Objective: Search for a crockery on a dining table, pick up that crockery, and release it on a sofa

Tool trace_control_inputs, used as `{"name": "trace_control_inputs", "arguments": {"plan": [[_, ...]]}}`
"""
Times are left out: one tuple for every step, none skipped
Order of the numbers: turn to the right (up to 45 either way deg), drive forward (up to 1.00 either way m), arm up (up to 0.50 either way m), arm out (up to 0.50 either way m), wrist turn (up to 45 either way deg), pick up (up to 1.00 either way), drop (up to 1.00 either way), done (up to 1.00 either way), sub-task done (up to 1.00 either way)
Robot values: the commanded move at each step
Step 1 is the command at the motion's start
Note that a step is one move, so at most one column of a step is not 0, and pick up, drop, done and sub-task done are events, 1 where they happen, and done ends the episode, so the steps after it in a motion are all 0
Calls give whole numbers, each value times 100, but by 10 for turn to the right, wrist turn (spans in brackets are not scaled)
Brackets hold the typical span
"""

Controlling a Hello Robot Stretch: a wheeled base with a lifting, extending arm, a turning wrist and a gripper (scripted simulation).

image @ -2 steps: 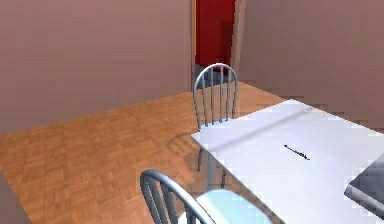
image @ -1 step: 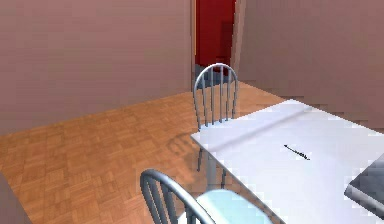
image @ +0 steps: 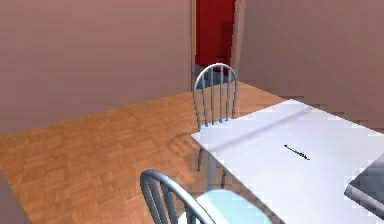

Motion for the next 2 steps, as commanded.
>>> {"name": "trace_control_inputs", "arguments": {"plan": [[0,0,0,0,-450,0,0,0,0],[0,0,0,0,-180,0,0,0,0]]}}
